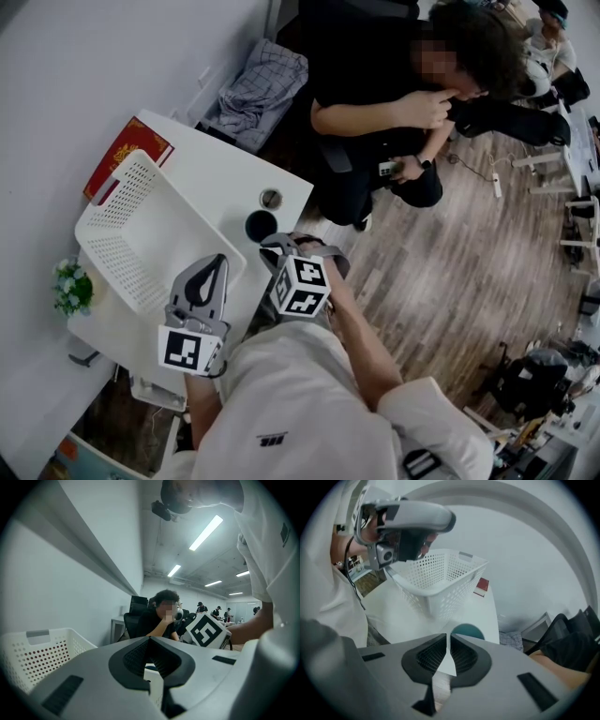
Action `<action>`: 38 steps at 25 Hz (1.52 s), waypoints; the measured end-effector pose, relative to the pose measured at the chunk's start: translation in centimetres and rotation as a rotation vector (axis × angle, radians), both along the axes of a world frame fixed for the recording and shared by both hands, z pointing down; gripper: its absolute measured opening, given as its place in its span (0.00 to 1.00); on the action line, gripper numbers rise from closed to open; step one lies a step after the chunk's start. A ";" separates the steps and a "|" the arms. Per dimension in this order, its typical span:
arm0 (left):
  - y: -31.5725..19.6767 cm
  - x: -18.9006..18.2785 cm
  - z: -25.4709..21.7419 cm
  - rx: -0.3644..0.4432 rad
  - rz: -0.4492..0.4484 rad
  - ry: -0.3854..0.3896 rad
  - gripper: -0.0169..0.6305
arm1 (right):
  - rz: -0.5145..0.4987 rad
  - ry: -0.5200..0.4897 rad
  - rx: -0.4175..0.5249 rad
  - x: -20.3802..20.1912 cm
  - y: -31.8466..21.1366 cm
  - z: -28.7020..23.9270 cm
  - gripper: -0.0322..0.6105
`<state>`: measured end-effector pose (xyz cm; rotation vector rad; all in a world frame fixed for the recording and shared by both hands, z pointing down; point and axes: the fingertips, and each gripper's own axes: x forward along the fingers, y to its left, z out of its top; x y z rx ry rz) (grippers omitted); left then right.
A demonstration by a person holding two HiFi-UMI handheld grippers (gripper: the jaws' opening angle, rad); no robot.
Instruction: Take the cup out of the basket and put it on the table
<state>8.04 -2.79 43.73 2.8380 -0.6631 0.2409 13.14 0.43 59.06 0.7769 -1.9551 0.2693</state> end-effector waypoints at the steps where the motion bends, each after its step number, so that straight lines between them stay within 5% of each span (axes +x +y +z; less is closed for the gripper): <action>1: 0.0 0.0 0.0 0.001 -0.002 0.001 0.04 | 0.019 -0.037 0.010 0.0 0.0 -0.6 0.10; 8: 0.1 -0.3 -0.5 0.014 0.001 0.009 0.04 | 0.158 -0.293 0.123 0.1 -1.1 -5.4 0.07; 15: -0.1 -0.6 -2.2 0.048 0.022 0.050 0.04 | 0.153 -0.457 0.413 -0.7 -2.6 -14.4 0.07; 22: -0.2 -1.3 -5.5 0.071 0.027 0.137 0.04 | 0.242 -0.799 0.631 -0.7 -2.7 -22.7 0.07; 38: 0.9 -1.0 -7.0 0.097 0.078 0.166 0.04 | 0.252 -0.759 0.641 -0.6 -0.8 -22.8 0.07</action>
